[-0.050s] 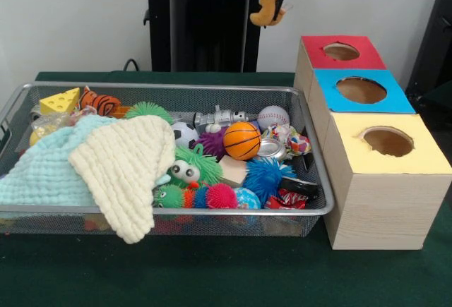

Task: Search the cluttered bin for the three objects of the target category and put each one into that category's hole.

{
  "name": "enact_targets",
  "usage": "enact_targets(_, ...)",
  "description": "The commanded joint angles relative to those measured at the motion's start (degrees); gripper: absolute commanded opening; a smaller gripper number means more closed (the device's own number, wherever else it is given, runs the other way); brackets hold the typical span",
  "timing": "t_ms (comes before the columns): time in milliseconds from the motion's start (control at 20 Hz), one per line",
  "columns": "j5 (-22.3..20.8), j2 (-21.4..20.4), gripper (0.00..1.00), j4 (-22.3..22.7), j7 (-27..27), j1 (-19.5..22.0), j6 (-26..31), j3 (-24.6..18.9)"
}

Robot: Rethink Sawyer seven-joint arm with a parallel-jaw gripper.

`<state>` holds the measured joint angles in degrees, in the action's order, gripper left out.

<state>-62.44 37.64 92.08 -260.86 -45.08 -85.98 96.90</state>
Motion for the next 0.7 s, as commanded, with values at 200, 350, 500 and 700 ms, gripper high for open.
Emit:
enact_targets(200, 8.25, 8.23, 0.0, 4.49, -15.92, 6.14, -19.52, 12.53)
enact_targets(350, 9.35, 9.58, 0.0, 7.5, -16.45, 7.32, -22.7, 13.96)
enact_targets(500, 10.51, 11.48, 0.0, 10.01, -16.85, 8.56, -24.18, 16.12)
enact_targets(700, 10.49, 11.24, 0.0, 8.06, -16.77, 6.41, -22.32, 15.13)
